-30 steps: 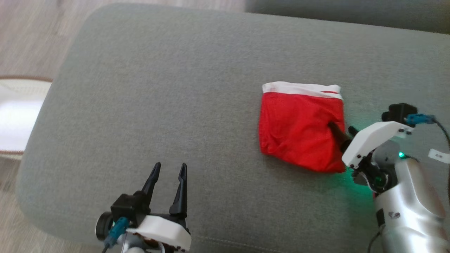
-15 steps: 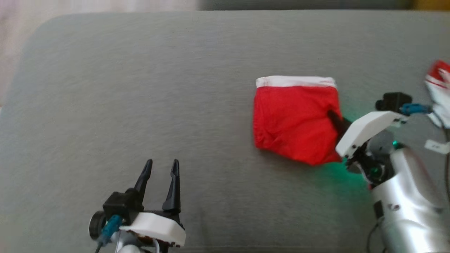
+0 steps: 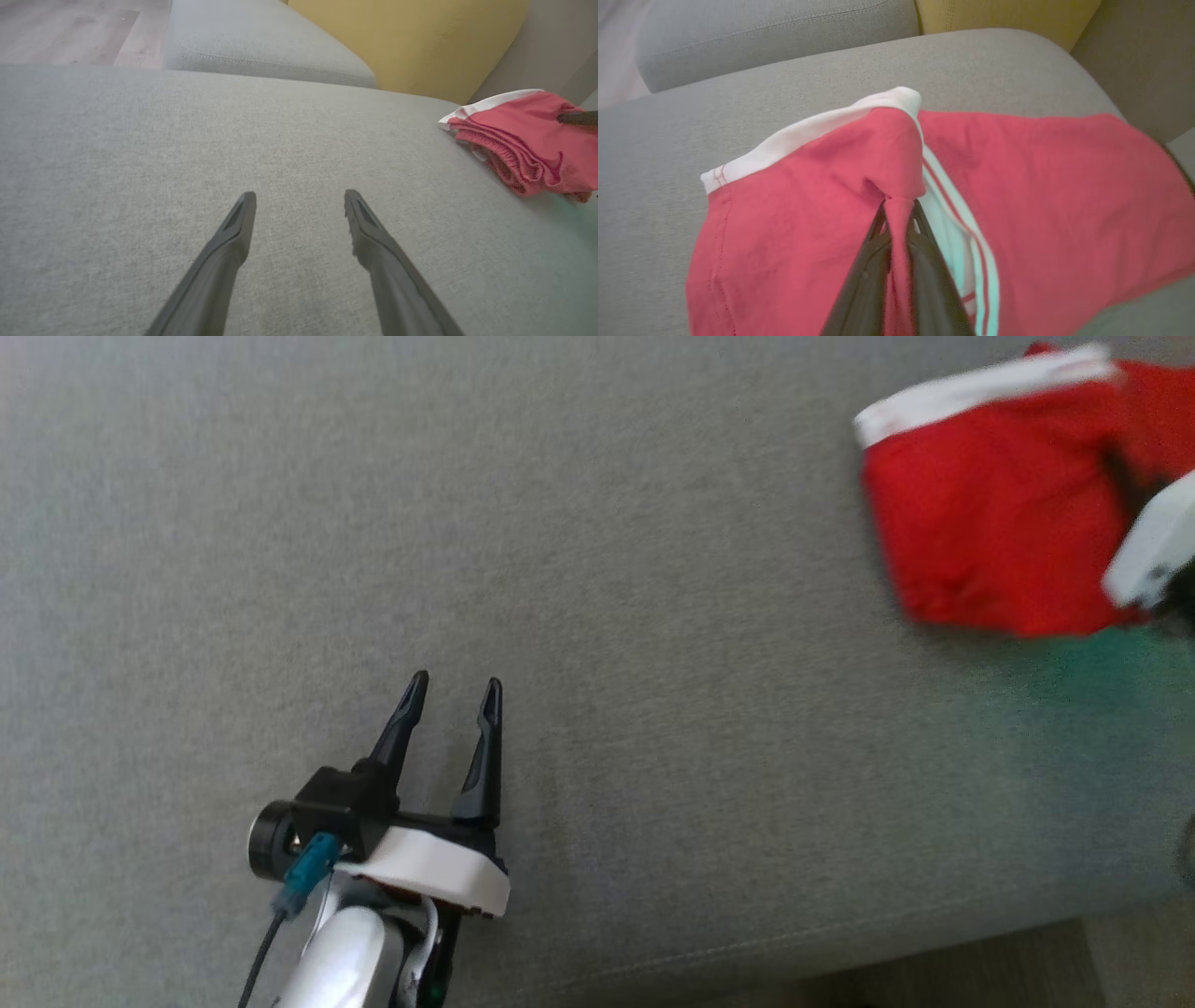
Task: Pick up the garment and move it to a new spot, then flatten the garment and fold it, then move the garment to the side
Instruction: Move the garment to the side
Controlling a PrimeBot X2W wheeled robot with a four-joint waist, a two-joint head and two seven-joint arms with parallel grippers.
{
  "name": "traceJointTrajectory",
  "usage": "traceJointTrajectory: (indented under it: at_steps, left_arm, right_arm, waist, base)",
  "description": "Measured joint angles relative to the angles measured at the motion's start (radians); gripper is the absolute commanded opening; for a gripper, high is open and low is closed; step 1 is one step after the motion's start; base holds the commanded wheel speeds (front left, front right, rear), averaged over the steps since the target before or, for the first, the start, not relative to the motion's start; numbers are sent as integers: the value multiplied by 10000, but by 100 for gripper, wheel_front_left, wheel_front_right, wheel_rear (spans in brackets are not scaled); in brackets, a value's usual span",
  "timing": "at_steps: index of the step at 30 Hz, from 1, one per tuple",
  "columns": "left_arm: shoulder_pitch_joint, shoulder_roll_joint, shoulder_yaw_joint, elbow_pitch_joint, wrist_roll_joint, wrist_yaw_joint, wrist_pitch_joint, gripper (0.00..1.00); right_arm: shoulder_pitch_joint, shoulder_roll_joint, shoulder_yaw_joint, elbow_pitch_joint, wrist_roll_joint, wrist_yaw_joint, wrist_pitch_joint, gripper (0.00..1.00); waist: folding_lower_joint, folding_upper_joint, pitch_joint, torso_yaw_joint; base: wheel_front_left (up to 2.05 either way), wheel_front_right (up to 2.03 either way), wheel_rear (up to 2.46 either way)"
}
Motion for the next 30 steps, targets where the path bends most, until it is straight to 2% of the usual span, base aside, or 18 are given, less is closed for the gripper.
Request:
traceJointTrajectory:
  at_steps: [7,11,15,16,17,24,27,30]
  left_arm:
    - [-48,0,77,-2,17,127,0,100]
    - [0,-2,324,-82,169,134,0,100]
    - [35,-6,416,-102,290,115,0,100]
    - [36,-6,441,-134,320,90,0,100]
    - [35,-8,474,-146,337,77,0,100]
    - [34,-8,560,-121,337,46,0,100]
    - [39,-8,562,-12,199,153,0,100]
    - [128,-10,612,86,-176,395,0,100]
  right_arm:
    - [-749,-1768,63,-134,-203,0,1544,0]
    - [-640,-2731,-12,-217,-397,0,2545,0]
    - [-261,-3471,-318,-238,-905,0,2882,0]
    - [-159,-3609,-316,-255,-1160,0,2842,37]
    - [-83,-3682,-320,-265,-1406,0,2679,100]
    - [35,-3672,-431,-209,-3210,0,993,100]
    - [76,-3475,-637,-125,-4057,0,-42,100]
    - [141,-2974,-1237,-211,-4326,0,-1139,100]
  waist:
    - [-1,0,603,591]
    - [-1,0,684,920]
    - [-1,0,692,1017]
    - [-1,0,699,1014]
    - [-1,0,704,1006]
    - [-1,0,551,874]
    - [-1,0,309,843]
    - [-1,0,-60,844]
  base:
    - [0,0,0]
    - [0,0,0]
    - [0,0,0]
    - [0,0,0]
    - [0,0,0]
    - [0,0,0]
    - [0,0,0]
    - [0,0,0]
